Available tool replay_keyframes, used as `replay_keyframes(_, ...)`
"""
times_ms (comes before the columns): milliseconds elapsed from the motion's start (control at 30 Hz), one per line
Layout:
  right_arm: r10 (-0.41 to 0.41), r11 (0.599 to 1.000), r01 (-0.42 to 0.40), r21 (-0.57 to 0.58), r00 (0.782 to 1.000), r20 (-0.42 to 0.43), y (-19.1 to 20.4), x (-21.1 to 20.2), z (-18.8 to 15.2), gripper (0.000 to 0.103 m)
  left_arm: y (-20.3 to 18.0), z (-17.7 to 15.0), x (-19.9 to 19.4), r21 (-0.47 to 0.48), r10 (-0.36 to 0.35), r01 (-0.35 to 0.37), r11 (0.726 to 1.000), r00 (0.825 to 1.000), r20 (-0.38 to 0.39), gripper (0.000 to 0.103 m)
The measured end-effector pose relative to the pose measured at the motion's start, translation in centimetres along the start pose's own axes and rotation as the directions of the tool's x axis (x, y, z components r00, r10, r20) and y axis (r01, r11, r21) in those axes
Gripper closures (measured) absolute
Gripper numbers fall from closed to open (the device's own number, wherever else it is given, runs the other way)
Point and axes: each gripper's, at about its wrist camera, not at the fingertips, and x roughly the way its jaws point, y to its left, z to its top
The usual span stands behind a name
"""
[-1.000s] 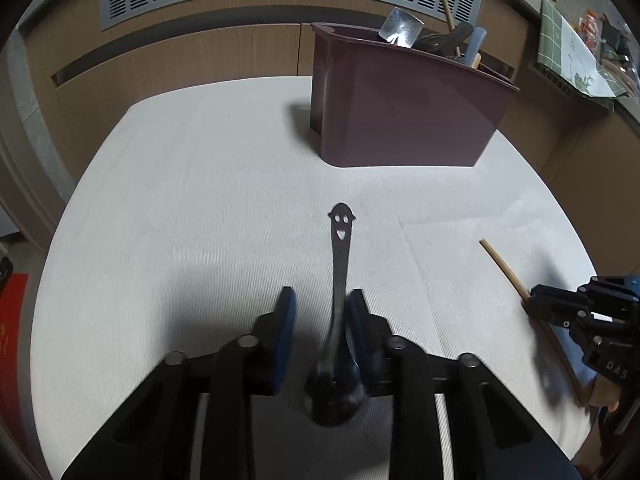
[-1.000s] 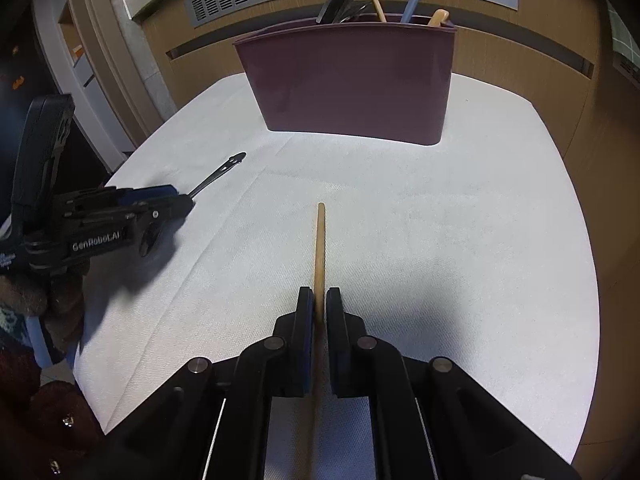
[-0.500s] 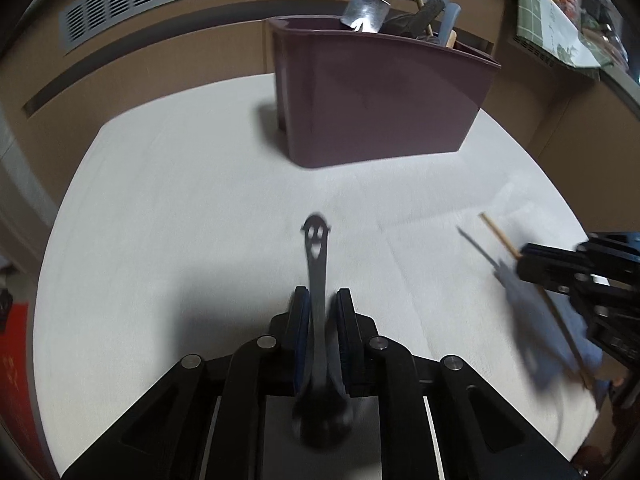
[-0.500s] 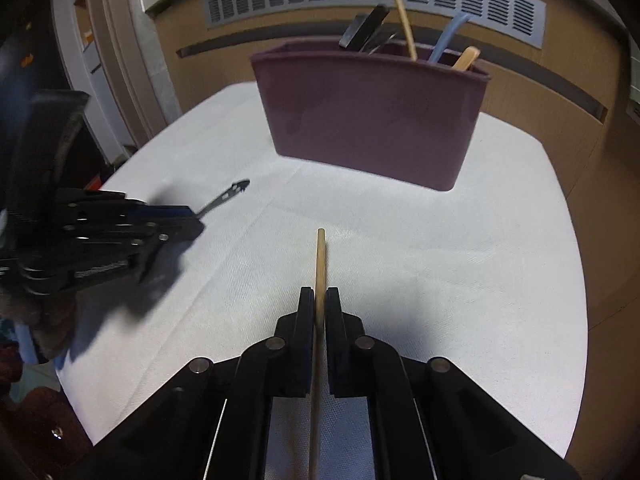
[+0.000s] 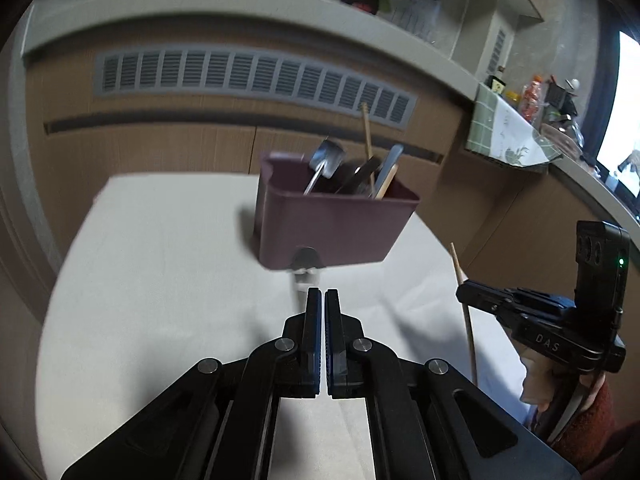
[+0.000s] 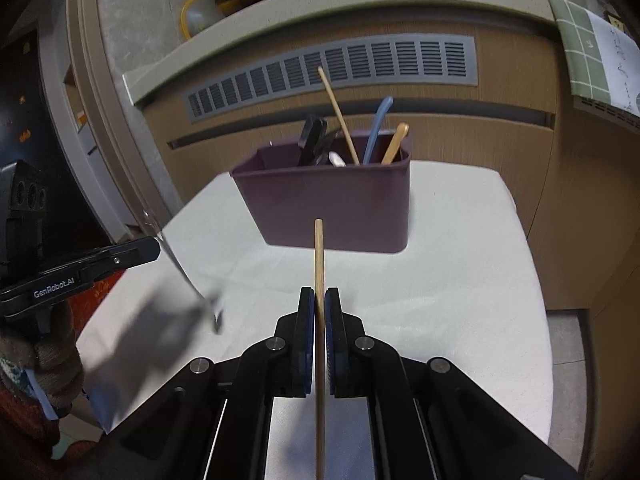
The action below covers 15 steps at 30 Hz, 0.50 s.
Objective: Organize utensils
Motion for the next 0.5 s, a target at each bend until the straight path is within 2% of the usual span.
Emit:
replay_keyframes(167, -0.014, 1.000, 0.014, -0.021, 1.000, 0.001, 0.3, -0.3, 0.0, 0.098, 0.6, 0.1, -0.1, -0.006, 0.019, -0.019, 1.000, 1.000, -0.006, 0.102)
replay_keyframes(267, -0.017, 1.000, 0.017, -0.011, 1.000, -0.020, -0.2, 0.1, -0.2, 0.098, 2.2, -0.2, 0.5, -0.037, 0.093, -0.093, 0.995, 0.996, -0.012, 0.099)
replay_keyframes(367, -0.007, 1.000, 0.007, 0.003, 0.999, -0.040, -0.5, 0.7, -0.6, 0.098, 4.1, -0.4, 3.0, -0.055, 0.035, -0.039, 0.998, 0.996, -0.081, 0.094)
replay_keyframes(400, -0.004, 1.000, 0.004, 0.006, 0.999, -0.049, -0.5, 0.9, -0.7, 0.098, 4.3, -0.5, 3.9, -0.048, 0.025, -0.030, 0.998, 0.994, -0.103, 0.088)
replay_keyframes(500, 0.001, 1.000, -0.001, 0.009, 0.997, -0.077, -0.4, 1.6, -1.1, 0.098, 4.6, -0.3, 7.6, -0.016, -0.006, 0.003, 1.000, 0.984, -0.176, 0.084)
